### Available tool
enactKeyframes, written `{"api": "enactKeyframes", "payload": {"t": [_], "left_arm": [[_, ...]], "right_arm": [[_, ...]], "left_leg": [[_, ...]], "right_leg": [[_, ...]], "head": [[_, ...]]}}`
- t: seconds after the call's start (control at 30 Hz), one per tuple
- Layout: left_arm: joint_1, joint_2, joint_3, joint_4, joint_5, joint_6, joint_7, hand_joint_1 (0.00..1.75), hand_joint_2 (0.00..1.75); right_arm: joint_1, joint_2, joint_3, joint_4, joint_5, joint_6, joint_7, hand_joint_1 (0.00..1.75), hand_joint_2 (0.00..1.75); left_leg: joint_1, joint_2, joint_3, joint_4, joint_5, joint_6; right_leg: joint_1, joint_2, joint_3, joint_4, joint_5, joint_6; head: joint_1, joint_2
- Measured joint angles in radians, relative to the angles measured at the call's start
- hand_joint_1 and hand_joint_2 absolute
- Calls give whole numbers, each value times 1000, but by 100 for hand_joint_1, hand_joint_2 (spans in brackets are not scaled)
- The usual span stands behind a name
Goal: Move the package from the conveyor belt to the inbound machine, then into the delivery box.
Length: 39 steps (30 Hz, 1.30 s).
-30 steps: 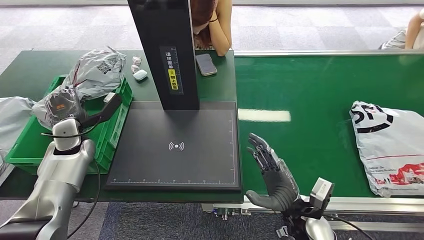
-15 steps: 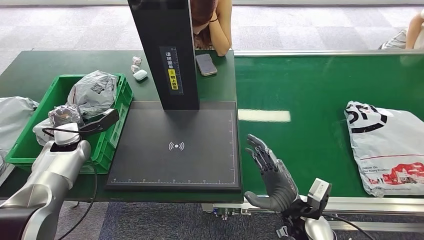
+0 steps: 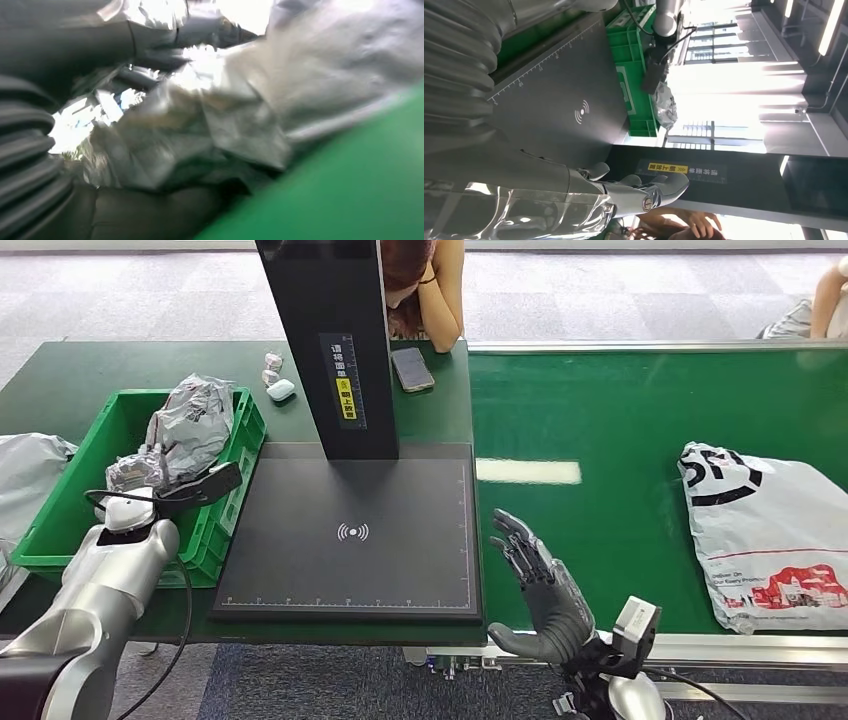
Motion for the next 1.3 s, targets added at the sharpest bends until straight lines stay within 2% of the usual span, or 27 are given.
{"api": "enactKeyframes", "payload": {"t": [0.13, 0.23, 0.5, 0.63, 0.7, 0.8, 0.87, 0.9, 1.0, 1.1, 1.23, 1.3], "left_arm": [[46, -19, 28, -94, 67, 183, -97, 0, 175], [98, -35, 30, -208, 71, 173, -108, 0, 175], [212, -53, 30, -460, 2, 125, -54, 0, 175], [251, -56, 32, -542, 64, 180, -90, 0, 175], [280, -67, 39, -601, 215, 243, -198, 0, 175], [356, -107, 47, -721, 628, 305, -507, 0, 175], [415, -143, 47, -792, 898, 284, -687, 0, 175], [443, -163, 45, -820, 1016, 248, -748, 0, 175], [521, -218, 22, -873, 1273, 120, -837, 0, 175], [575, -259, -8, -899, 1391, 42, -862, 0, 175], [620, -286, -49, -909, 1450, -115, -831, 0, 175], [630, -292, -68, -905, 1435, -169, -804, 0, 175]], "right_arm": [[9, 1, -2, -8, -3, -7, 8, 0, 175], [15, 1, -3, -13, -4, -9, 16, 0, 175], [19, 4, -7, -19, -4, -8, 18, 0, 175], [21, 6, -8, -24, -4, -7, 20, 0, 175], [21, 7, -10, -28, -3, -16, 21, 0, 175], [13, 8, -13, -28, 40, -92, 24, 0, 175], [-2, 8, -14, -23, 107, -190, 37, 0, 175], [-10, 8, -14, -18, 132, -235, 46, 0, 175], [-27, 8, -14, 2, 152, -304, 59, 0, 175], [-35, 8, -14, 24, 137, -314, 60, 0, 175], [-58, 8, -14, 70, 114, -320, 71, 0, 0], [-73, 8, -14, 93, 112, -330, 78, 0, 0]], "left_leg": [[0, 0, 0, 0, 0, 0], [-1, 0, 0, 0, 0, 0], [0, 0, 0, 0, -1, 0], [0, 0, 0, 0, -1, 0], [0, 0, 0, 0, -1, 0], [-1, 0, -1, 0, -1, 0], [-1, 0, -1, 0, -2, 1], [-1, 0, -1, 0, -2, 1], [-2, -1, -1, 0, -2, 2], [-2, -2, -1, 0, -2, 2], [-2, -1, -1, 0, -2, 2], [-2, -2, -1, 0, -2, 2]], "right_leg": [[0, 0, 0, 0, 0, 0], [0, 0, 0, -1, 0, 1], [0, 0, 0, 0, -1, 1], [0, 0, 0, 0, -1, 1], [0, 0, 0, 0, -1, 1], [-1, 0, 0, -1, -1, 1], [-1, 0, 0, -1, -1, 2], [-1, 0, 0, -2, -2, 3], [-2, -1, 1, -2, -2, 3], [-2, -1, 1, -2, -1, 4], [-1, -1, 0, -1, -1, 4], [-1, -1, 0, -1, -1, 4]], "head": [[0, 0], [0, 0], [0, 0], [0, 0], [0, 0], [0, 0], [0, 0], [0, 0], [0, 0], [0, 0], [0, 0], [0, 0]]}}
